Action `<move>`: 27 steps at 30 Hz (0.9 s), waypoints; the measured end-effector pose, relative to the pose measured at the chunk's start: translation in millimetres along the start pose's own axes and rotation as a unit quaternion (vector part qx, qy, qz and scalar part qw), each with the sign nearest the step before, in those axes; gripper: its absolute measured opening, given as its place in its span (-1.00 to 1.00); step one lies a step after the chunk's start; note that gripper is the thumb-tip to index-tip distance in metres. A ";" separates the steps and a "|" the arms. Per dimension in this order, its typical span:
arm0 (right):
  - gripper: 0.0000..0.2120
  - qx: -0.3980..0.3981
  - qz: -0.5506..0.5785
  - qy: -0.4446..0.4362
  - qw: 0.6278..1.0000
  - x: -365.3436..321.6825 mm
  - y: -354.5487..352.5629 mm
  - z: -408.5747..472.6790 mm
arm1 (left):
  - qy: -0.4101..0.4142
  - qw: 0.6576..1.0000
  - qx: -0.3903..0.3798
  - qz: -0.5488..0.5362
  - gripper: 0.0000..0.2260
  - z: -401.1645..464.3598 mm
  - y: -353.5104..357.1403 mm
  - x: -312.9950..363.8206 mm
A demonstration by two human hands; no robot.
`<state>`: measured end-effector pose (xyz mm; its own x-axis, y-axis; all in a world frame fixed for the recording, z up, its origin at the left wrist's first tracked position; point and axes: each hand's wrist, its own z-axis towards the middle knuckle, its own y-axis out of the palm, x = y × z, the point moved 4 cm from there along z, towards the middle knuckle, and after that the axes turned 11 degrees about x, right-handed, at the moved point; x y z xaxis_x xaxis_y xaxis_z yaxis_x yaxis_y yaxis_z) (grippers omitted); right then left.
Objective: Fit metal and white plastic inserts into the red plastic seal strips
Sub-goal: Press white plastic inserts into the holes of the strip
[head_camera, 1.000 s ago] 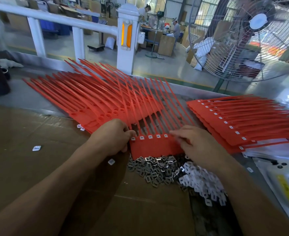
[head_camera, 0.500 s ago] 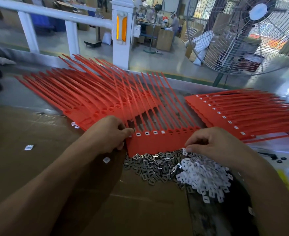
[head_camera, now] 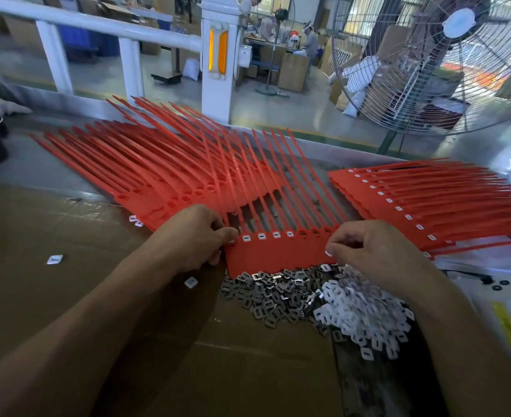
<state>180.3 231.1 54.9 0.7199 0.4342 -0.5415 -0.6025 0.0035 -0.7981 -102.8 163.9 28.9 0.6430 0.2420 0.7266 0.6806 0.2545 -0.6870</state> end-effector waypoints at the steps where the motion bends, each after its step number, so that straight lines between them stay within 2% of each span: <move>1: -0.86 0.017 0.026 0.008 0.999 -0.8 -0.2 0.7 | -0.001 1.000 -0.001 -0.001 -0.74 0.2 -0.1 -0.3; 4: -0.88 0.045 0.075 0.025 0.996 -2.3 4.6 2.2 | -0.002 1.000 -0.007 0.001 -0.75 0.8 0.4 -0.4; 12: -0.87 0.085 0.090 0.037 0.992 -3.5 24.6 14.2 | -0.002 1.000 -0.011 -0.005 -0.76 1.0 0.6 -0.8; 18: -0.89 0.094 0.076 0.022 0.992 -6.1 36.2 23.5 | -0.004 1.000 -0.014 -0.005 -0.76 1.3 1.2 -0.8; 27: -0.88 0.067 0.027 0.003 0.997 -8.0 41.1 26.0 | -0.005 1.000 -0.015 -0.007 -0.76 0.3 0.9 -0.9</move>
<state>140.8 251.2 33.3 0.6863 0.4323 -0.5849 -0.6811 0.0998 -0.7254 -102.9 164.1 27.6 0.6292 0.2477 0.7367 0.7007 0.2293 -0.6756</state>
